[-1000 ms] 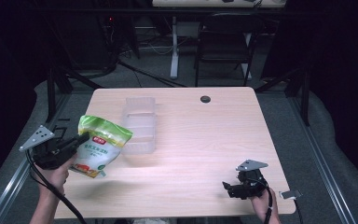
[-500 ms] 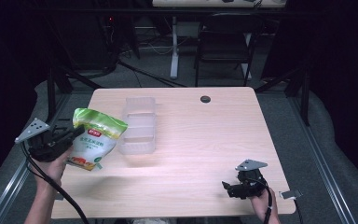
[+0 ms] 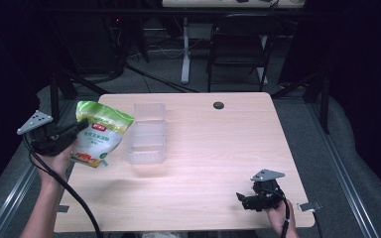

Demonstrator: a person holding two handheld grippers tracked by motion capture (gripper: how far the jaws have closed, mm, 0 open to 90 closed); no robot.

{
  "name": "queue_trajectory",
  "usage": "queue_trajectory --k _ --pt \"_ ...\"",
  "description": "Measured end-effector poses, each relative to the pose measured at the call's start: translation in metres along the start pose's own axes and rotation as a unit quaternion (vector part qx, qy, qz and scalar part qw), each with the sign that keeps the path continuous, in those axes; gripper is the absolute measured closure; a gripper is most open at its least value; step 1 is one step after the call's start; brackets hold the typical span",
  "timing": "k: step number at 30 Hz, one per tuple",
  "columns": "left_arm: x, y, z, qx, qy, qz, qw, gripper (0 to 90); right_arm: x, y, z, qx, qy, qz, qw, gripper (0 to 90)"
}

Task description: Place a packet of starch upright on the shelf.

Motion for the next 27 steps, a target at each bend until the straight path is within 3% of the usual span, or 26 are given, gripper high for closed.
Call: queue_trajectory --k 27 --pt "-0.030 0.000 -0.035 -0.002 0.008 0.008 0.9999 89.0 0.000 0.000 0.000 0.000 0.002 -0.001 1.0000 14.8"
Point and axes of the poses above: each handheld gripper's, and its own axes: z roughly backward along the jaws, x roughly out of its underside, y roughly to its right, the point moved 3 cm from there along -z, roughly forward along the jaws, and after that the axes turned 5 degrees about z, right-handed, at the moved point
